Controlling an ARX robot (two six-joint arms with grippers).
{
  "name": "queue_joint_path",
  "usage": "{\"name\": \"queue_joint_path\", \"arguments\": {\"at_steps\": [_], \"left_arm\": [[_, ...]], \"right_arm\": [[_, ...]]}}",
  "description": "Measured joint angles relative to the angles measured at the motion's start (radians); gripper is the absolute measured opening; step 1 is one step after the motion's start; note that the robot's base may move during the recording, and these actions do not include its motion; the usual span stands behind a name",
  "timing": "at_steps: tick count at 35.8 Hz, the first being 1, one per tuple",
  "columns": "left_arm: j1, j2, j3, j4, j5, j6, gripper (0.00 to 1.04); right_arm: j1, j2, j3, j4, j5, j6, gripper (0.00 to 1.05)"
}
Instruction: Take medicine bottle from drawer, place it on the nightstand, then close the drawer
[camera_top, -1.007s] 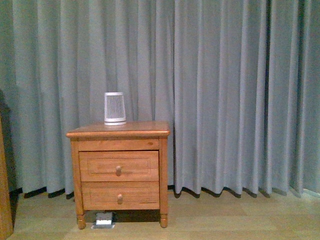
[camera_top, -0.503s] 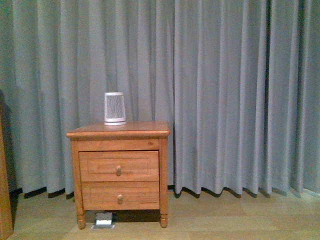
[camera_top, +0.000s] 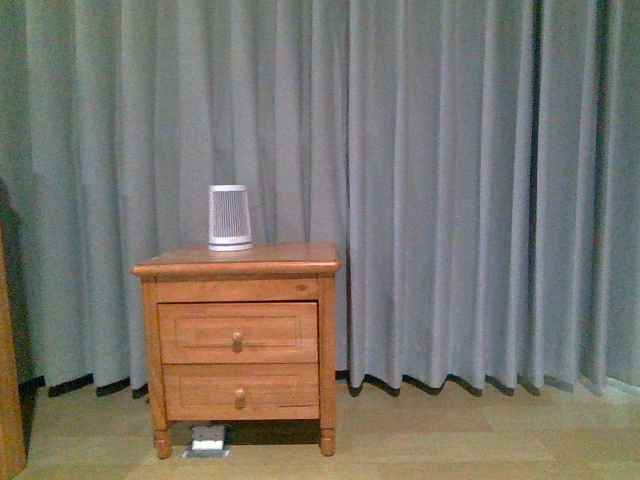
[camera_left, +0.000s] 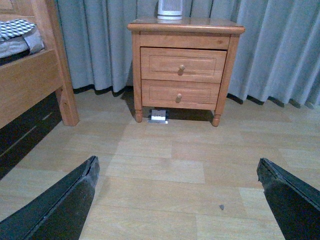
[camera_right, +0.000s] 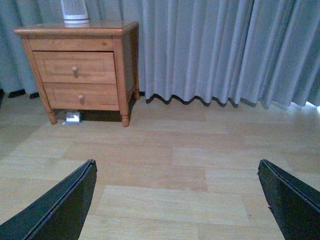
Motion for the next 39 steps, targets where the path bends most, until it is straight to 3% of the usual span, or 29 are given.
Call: {"name": "queue_joint_path", "arguments": {"at_steps": [39], "left_arm": [[0.0, 0.0, 0.0, 0.0, 0.0, 0.0, 0.98]], "right_arm": [[0.0, 0.0, 0.0, 0.0, 0.0, 0.0, 0.98]]}}
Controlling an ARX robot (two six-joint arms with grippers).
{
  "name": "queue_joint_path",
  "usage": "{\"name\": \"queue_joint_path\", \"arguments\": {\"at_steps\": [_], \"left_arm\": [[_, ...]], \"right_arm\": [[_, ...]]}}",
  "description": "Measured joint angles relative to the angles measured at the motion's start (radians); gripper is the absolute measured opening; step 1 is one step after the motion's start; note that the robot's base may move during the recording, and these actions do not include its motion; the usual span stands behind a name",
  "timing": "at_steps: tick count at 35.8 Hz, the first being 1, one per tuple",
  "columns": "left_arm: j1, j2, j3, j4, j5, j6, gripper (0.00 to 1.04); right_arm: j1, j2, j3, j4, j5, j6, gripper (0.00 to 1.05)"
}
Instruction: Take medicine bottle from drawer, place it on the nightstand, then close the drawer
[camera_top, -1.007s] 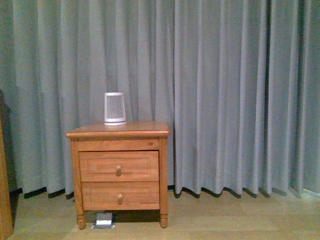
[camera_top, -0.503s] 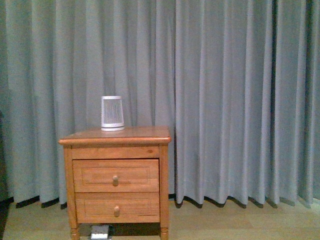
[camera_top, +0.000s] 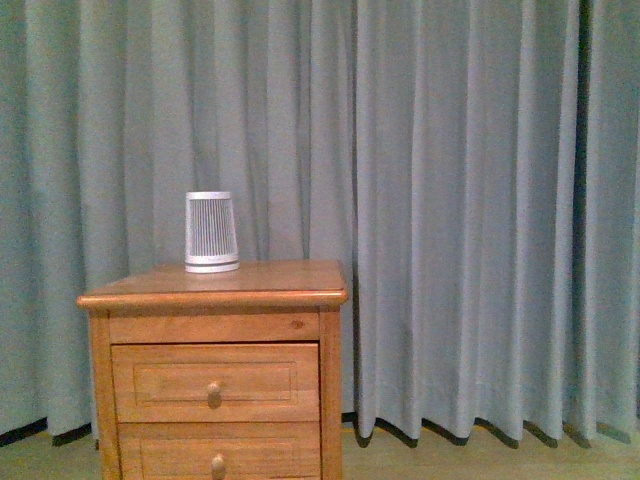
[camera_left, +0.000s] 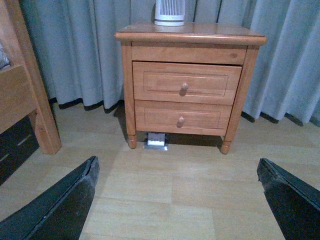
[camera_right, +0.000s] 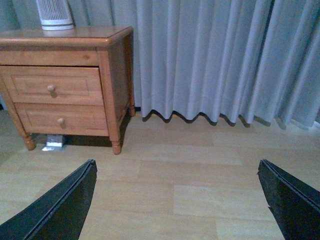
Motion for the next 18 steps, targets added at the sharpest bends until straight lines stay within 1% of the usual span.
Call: {"name": "queue_joint_path", "arguments": {"at_steps": [18], "left_arm": [[0.0, 0.0, 0.0, 0.0, 0.0, 0.002, 0.98]], "right_arm": [[0.0, 0.0, 0.0, 0.0, 0.0, 0.0, 0.98]]}}
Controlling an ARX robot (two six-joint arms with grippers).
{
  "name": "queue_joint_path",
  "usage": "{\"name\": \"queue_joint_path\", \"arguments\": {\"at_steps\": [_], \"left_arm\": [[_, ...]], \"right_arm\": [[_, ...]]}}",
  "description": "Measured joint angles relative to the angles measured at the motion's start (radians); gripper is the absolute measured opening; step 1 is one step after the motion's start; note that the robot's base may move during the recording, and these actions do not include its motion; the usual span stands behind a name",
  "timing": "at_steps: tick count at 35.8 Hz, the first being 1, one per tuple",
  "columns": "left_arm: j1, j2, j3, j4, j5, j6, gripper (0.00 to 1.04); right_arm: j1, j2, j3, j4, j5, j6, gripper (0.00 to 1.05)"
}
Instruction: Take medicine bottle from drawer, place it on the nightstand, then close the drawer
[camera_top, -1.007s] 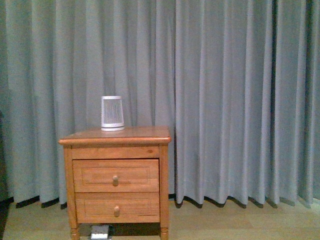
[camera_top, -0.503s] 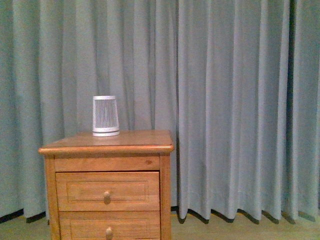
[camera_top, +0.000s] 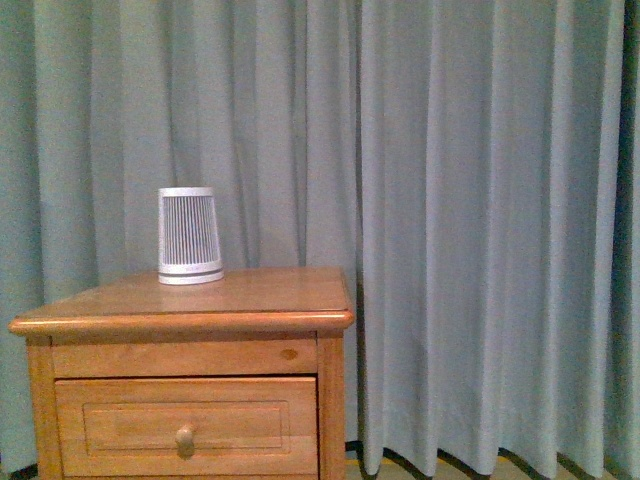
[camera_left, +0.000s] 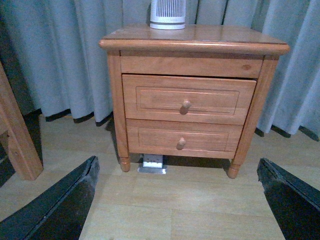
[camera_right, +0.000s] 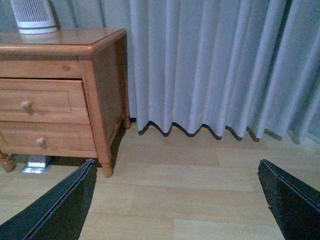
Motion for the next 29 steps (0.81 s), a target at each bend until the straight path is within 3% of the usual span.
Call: {"name": "queue_joint_path", "arguments": {"at_steps": [18, 20, 22, 24, 29], "left_arm": [[0.001, 0.002, 0.0, -0.002, 0.006, 0.0, 0.98], [0.043, 0.09, 0.07, -0.185, 0.16, -0.124, 0.98], [0.053, 0.202, 0.116, -0.317, 0.252, -0.254, 0.98], [0.052, 0.255, 0.116, -0.306, 0.271, -0.323, 0.98], [0.057, 0.443, 0.116, -0.074, 0.264, -0.35, 0.98]], "right_arm": [[0.0, 0.0, 0.0, 0.0, 0.0, 0.0, 0.98], [0.0, 0.0, 0.0, 0.0, 0.0, 0.0, 0.98], [0.0, 0.0, 0.0, 0.0, 0.0, 0.0, 0.98], [0.0, 0.0, 0.0, 0.0, 0.0, 0.0, 0.98], [0.0, 0.0, 0.0, 0.0, 0.0, 0.0, 0.98]]}}
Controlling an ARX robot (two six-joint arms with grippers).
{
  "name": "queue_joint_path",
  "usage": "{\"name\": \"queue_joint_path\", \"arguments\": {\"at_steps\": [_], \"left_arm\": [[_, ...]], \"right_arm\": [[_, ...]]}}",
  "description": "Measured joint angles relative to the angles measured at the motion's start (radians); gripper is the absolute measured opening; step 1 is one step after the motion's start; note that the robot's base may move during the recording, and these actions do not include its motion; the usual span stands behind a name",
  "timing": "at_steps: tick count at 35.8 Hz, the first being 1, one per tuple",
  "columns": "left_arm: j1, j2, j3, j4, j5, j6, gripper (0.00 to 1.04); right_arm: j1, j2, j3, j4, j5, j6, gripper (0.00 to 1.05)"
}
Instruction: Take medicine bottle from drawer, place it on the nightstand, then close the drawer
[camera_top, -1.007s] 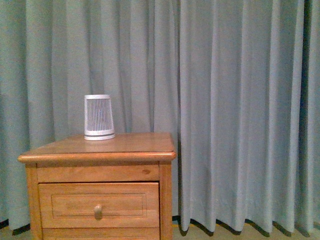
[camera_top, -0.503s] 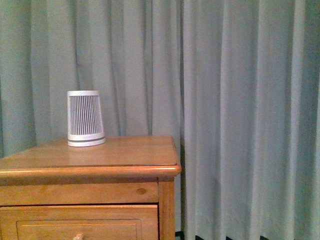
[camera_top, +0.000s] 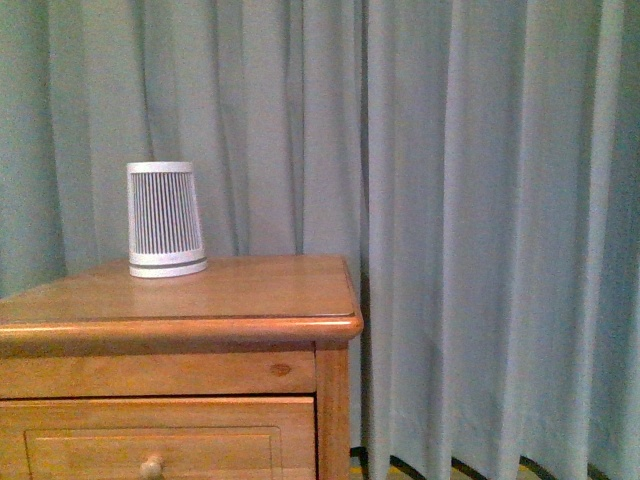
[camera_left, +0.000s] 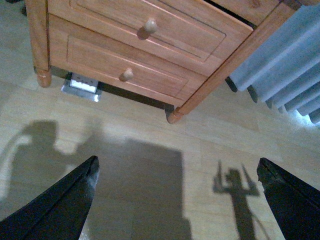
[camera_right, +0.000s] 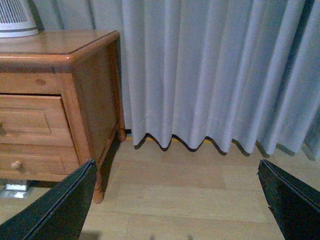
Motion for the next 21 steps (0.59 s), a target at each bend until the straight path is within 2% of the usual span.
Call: {"name": "queue_joint_path", "arguments": {"at_steps": [4, 7, 10, 16, 21], "left_arm": [[-0.014, 0.27, 0.007, 0.281, -0.05, 0.01, 0.98], [-0.06, 0.603, 0.066, 0.589, -0.107, 0.021, 0.98], [-0.103, 0.845, 0.141, 0.786, -0.15, 0.036, 0.98], [-0.164, 1.178, 0.285, 1.004, -0.209, 0.078, 0.98], [-0.179, 1.329, 0.372, 1.096, -0.213, 0.112, 0.98]], "right_arm": [[0.0, 0.0, 0.0, 0.0, 0.0, 0.0, 0.98], [0.0, 0.0, 0.0, 0.0, 0.0, 0.0, 0.98], [0.0, 0.0, 0.0, 0.0, 0.0, 0.0, 0.98], [0.0, 0.0, 0.0, 0.0, 0.0, 0.0, 0.98], [0.0, 0.0, 0.0, 0.0, 0.0, 0.0, 0.98]]}}
